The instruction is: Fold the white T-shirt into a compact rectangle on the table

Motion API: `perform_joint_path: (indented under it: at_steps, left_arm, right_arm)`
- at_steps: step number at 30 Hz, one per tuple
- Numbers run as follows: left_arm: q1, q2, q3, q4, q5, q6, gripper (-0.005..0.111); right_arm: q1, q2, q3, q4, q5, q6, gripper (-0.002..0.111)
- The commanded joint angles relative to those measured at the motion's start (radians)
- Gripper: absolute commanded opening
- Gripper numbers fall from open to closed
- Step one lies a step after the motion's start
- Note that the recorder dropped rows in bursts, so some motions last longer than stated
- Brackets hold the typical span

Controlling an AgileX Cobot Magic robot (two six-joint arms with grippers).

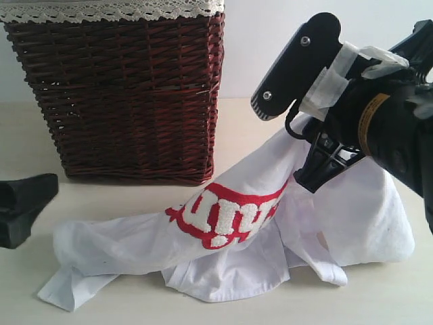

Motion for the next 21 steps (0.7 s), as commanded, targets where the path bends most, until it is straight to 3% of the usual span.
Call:
perform_joint_path:
  at_steps: [1,4,9,15,21]
  left_arm:
    - [0.001,-0.006,0.015,0.000,0.394,0.003,0.083]
    - [0.001,0.016,0.023,0.000,0.520,-0.025,0.083]
    - [0.001,0.161,0.037,0.000,0.472,-0.069,0.083]
    - [0.001,0.401,-0.009,0.000,0.613,-0.071,0.066]
    - [0.001,0.536,-0.046,0.000,0.655,-0.061,0.071]
  right_arm:
    - [-0.005,-0.008,0.002,-0.014,-0.001,0.005,0.054]
    - [-0.005,-0.008,0.002,-0.014,-0.001,0.003,0.054]
    - [-0.005,-0.008,0.002,-0.010,-0.001,0.003,0.054]
    - [-0.005,-0.008,0.002,-0.010,-0.001,0.003,0.054]
    - [-0.005,-0.008,0.002,-0.006,-0.001,0.003,0.054]
